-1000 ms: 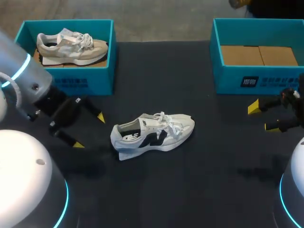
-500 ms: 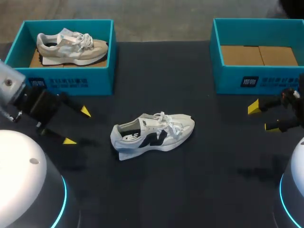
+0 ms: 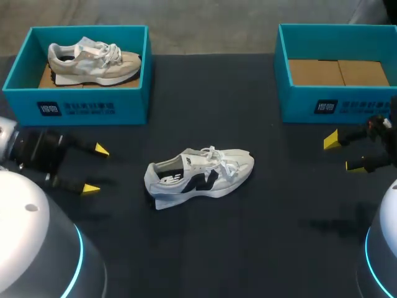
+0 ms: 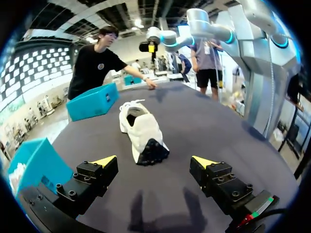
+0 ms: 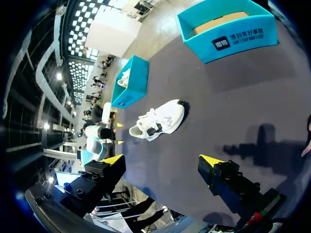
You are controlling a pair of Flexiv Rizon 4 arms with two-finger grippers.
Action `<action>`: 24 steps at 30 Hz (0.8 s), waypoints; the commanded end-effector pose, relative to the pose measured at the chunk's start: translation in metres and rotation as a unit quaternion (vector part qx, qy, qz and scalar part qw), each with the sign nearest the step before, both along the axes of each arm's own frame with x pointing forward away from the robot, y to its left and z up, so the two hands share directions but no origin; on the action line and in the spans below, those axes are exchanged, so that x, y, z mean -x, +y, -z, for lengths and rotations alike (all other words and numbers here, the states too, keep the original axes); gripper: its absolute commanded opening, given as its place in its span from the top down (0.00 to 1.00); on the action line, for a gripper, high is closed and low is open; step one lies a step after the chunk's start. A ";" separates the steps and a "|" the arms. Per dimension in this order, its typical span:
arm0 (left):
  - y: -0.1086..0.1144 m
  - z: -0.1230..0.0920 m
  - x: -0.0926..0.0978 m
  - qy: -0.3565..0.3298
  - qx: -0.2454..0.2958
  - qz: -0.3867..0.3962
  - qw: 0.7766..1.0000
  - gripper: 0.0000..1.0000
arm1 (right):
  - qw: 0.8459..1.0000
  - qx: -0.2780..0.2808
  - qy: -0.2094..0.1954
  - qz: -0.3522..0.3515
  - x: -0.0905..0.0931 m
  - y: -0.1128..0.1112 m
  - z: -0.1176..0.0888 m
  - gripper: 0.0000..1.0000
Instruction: Take the shoe out of the shoebox, open the shoe tongue, remove and reinsert the insole, then place the shoe into the shoebox
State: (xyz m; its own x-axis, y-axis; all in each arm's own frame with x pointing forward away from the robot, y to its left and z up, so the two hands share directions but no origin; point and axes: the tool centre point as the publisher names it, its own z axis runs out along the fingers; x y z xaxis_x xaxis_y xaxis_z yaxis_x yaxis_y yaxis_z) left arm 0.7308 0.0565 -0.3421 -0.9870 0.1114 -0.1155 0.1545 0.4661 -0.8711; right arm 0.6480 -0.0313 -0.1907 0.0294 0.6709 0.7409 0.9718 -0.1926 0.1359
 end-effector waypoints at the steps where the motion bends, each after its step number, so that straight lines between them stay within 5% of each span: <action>1: 0.002 0.011 -0.003 0.011 0.016 -0.006 1.000 0.00 | 0.996 0.004 -0.058 0.066 0.012 -0.001 -0.003 0.00; 24: 0.004 0.024 -0.007 0.027 0.003 -0.019 0.999 0.00 | 0.996 0.004 -0.058 0.066 0.012 -0.001 -0.003 0.00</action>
State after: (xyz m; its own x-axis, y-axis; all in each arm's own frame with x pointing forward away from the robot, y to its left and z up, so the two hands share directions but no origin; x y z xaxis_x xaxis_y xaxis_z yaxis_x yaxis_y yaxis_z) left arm 0.7376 0.0599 -0.3662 -0.9953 0.0745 -0.0614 0.0892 0.4647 -0.8810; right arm 0.6480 -0.0313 -0.1907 0.0295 0.6710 0.7409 0.9718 -0.1927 0.1359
